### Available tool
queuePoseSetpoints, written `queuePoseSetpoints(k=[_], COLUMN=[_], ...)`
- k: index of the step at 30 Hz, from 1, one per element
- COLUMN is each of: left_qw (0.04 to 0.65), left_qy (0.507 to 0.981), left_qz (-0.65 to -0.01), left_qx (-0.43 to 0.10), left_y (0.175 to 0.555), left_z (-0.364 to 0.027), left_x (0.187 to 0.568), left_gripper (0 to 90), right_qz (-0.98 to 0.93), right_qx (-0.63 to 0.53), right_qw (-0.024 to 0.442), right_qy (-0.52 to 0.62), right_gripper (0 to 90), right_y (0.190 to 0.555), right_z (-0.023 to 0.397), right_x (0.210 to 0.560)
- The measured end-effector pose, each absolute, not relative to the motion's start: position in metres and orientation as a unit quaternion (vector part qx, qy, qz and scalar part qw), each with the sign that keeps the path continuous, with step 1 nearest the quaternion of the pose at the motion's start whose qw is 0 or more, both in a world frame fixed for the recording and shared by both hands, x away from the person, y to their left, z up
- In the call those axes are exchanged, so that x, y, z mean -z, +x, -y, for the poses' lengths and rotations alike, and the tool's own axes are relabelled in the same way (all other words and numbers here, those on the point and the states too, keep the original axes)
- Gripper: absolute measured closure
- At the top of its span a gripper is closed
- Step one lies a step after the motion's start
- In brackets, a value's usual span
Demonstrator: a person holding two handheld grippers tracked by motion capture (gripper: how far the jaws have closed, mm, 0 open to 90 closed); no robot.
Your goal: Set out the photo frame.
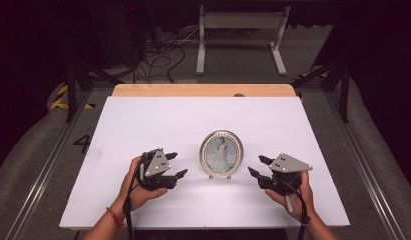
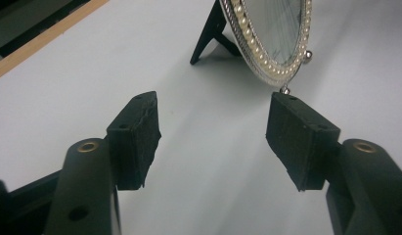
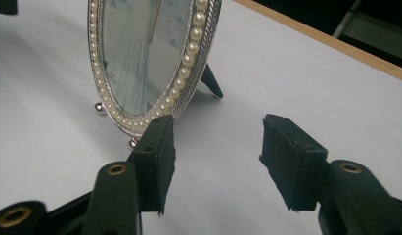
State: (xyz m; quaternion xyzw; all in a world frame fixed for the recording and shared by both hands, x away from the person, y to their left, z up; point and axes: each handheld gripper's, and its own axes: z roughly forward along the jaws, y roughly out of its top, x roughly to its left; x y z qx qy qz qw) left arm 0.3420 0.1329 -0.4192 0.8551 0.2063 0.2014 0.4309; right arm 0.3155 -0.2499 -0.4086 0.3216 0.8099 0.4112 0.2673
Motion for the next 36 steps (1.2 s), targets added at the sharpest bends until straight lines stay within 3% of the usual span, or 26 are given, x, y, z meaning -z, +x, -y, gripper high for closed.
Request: queuePoseSetpoints(k=[7, 16, 24, 36], left_qw=[0.410, 0.411, 0.412, 0.436], left_qy=[0.862, 0.855, 0.844, 0.821], left_qz=[-0.217, -0.229, -0.269, -0.305], left_qx=[-0.202, -0.217, -0.211, -0.209], left_y=[0.335, 0.318, 0.307, 0.305], left_z=[-0.150, -0.169, -0.203, -0.230], left_x=[0.428, 0.438, 0.450, 0.458], left_gripper=[31.4, 17.1, 13.0, 7.7], right_qz=[-0.815, -0.810, -0.803, -0.800], right_qx=[-0.401, -0.397, -0.392, -0.391], right_qw=[0.272, 0.280, 0.282, 0.287], right_qy=[0.318, 0.328, 0.350, 0.353], right_gripper=[37.0, 28.6, 17.8, 16.0], right_y=[0.312, 0.309, 0.307, 0.299], right_z=[0.259, 0.279, 0.295, 0.303], right_x=[0.416, 0.422, 0.435, 0.452])
